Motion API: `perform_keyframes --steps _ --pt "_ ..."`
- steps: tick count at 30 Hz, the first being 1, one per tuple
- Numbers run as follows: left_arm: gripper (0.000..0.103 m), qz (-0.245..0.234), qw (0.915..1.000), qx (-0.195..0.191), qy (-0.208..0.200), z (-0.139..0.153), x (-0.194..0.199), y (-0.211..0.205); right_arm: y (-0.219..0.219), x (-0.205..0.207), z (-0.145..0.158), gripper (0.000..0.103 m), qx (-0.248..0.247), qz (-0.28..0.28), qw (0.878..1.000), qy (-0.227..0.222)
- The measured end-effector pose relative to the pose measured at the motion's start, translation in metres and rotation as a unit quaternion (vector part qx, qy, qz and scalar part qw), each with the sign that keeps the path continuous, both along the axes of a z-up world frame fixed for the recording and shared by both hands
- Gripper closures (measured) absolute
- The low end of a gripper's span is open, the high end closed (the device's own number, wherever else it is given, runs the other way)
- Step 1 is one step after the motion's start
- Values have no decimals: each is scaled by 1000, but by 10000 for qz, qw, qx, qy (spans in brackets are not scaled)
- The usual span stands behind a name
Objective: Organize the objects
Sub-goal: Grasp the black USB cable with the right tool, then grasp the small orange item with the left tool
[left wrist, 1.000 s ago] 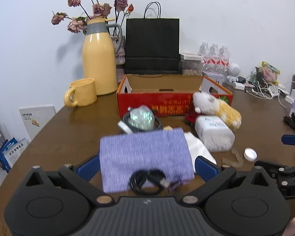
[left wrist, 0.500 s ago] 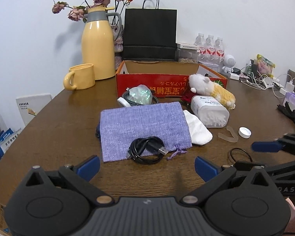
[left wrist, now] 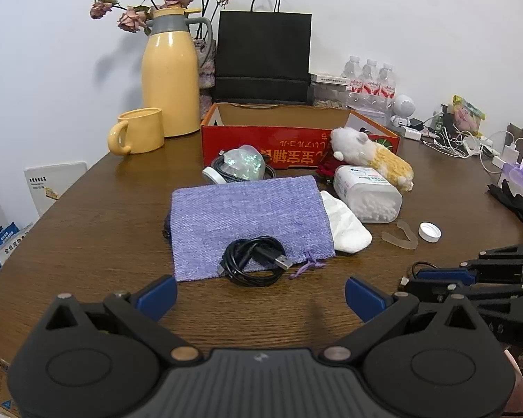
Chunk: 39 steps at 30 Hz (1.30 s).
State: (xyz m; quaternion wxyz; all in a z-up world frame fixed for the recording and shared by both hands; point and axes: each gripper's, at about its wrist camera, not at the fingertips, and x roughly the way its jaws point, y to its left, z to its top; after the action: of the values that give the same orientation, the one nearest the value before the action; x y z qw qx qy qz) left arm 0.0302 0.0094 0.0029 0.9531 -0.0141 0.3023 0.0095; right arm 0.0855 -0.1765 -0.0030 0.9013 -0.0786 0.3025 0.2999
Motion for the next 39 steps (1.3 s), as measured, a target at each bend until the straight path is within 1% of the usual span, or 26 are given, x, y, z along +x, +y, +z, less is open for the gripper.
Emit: perform_keyframes --steps 6,14,19,24,26,28,30,31,32,33,34,35,39 --pt "0 -159 9998 -50 77 -2 5 -11 -16 -1 11 88 305 -259 9990 -189" --pt "0 -700 9974 -48 165 -5 9 -49 -36 -6 22 88 443 -486 9969 -429" --pt "5 -905 9956 14 260 -10 13 -74 -47 -6 23 88 475 -589 9959 -505" --pt "16 -983 9945 86 349 -14 14 -90 -56 -5 21 88 510 -642 9952 -536" --pt "17 -1026 9939 140 377 -15 14 -96 -59 -5 20 88 538 -647 9950 -533" --pt "24 -1018 9937 223 412 -16 13 -102 -61 -4 18 88 570 -639 9950 -516" --pt "39 -1005 9935 251 471 -17 14 -104 -62 -4 17 88 591 -616 9951 -508" --pt "45 -989 9934 248 518 -19 15 -105 -62 -3 17 88 600 -597 9951 -502" --pt "60 -992 9932 236 566 -20 15 -106 -63 -3 16 88 611 -582 9952 -500" --pt "72 -1014 9927 226 608 -21 15 -107 -62 -3 16 87 620 -565 9952 -501" --pt "79 -1044 9926 238 578 -20 14 -108 -63 -3 16 87 629 -550 9952 -500" --pt "91 -1098 9919 257 577 -20 13 -110 -63 -3 16 87 636 -539 9953 -501" --pt "92 -1117 9920 194 564 -20 15 -110 -62 -3 17 87 645 -509 9952 -523"
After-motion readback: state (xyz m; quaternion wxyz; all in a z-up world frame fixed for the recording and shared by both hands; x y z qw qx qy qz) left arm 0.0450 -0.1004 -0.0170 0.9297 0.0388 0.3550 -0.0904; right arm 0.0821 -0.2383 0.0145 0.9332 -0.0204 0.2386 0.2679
